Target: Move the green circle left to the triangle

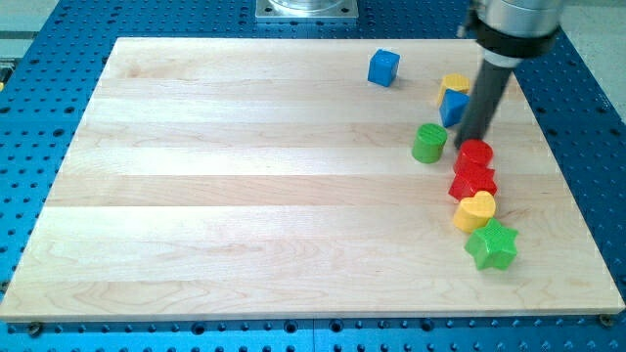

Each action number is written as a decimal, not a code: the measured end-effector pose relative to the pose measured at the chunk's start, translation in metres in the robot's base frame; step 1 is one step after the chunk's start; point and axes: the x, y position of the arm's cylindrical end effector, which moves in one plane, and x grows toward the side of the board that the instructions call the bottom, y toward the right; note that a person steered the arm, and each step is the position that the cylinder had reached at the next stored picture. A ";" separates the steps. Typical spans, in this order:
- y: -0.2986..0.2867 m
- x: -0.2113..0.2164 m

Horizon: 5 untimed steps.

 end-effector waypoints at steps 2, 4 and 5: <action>-0.107 -0.002; -0.152 -0.001; -0.163 -0.001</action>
